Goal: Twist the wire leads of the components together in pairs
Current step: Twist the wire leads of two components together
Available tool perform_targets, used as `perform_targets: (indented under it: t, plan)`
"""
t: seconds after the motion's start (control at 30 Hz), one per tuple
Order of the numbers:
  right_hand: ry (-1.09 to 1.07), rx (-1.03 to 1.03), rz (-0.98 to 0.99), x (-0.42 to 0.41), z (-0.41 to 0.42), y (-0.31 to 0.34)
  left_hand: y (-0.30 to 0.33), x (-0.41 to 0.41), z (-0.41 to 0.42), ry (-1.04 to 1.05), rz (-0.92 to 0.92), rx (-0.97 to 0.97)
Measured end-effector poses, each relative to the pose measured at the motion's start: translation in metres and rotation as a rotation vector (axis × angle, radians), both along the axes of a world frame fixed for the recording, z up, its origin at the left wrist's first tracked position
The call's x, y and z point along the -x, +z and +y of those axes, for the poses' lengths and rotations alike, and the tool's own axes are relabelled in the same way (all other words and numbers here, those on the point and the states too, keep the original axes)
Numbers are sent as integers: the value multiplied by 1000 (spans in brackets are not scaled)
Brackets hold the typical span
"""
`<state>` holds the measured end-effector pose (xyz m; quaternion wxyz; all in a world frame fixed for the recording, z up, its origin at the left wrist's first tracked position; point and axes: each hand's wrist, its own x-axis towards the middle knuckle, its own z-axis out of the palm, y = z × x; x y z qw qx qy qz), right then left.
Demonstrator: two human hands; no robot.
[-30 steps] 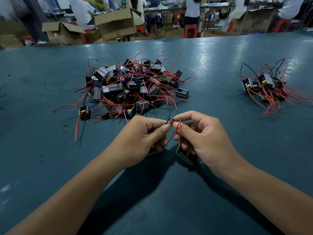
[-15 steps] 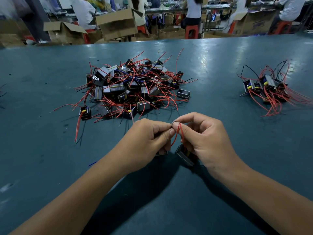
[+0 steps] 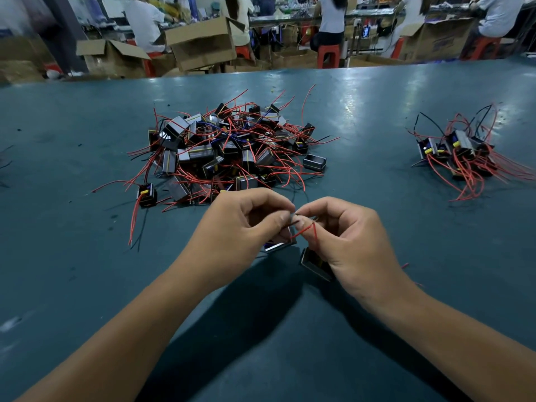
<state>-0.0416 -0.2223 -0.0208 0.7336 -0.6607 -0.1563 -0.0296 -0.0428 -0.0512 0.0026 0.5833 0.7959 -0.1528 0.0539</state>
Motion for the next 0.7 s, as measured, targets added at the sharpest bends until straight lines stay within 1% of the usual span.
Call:
perform_targets:
  t: [0.07,0.1,0.2,0.27,0.33,0.4,0.43,0.6,0.7]
  plan:
    - [-10,-9,24,-1,0,0,-1,-1,1,16,43,93]
    - [-33,0,35,-2,-1,-1,-1,-3,1,16,46,106]
    - [-95,66,39,-4,-5,-3,-1,-4,3,13,-17,8]
    - [-111,98,34,-4,-6,-4,-2,-4,2,32,-35,-8]
    - [-144,169,13,-3,-8,-6,-4,-4,2,37,-5,54]
    - [-191,251,-5,-4,-12,-9,-4,-4,2,9,78,145]
    - [-218,284,-16,-4,-14,-10,-4,-5,2,-5,100,155]
    - [-327,421,-123,-6,-17,-8,-6,-5,1,-5,15,-16]
    - [-330,471,-167,-2,-15,-8,-10,-5,-5,-8,84,-43]
